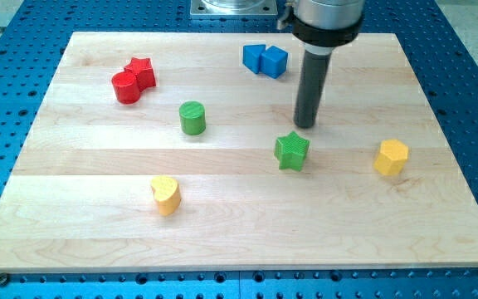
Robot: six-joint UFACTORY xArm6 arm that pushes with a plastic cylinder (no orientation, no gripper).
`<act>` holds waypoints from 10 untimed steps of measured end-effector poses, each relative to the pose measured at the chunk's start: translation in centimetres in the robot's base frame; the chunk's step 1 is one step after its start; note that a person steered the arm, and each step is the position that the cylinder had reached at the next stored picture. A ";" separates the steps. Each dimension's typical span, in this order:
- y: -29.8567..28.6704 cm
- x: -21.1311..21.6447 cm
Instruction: Move the green star towards the red circle
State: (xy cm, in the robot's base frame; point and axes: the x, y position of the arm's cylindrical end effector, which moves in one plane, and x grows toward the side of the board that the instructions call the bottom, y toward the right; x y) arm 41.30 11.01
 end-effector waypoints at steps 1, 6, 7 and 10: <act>1.0 0.9; -17.9 1.2; -18.8 2.5; -26.0 0.6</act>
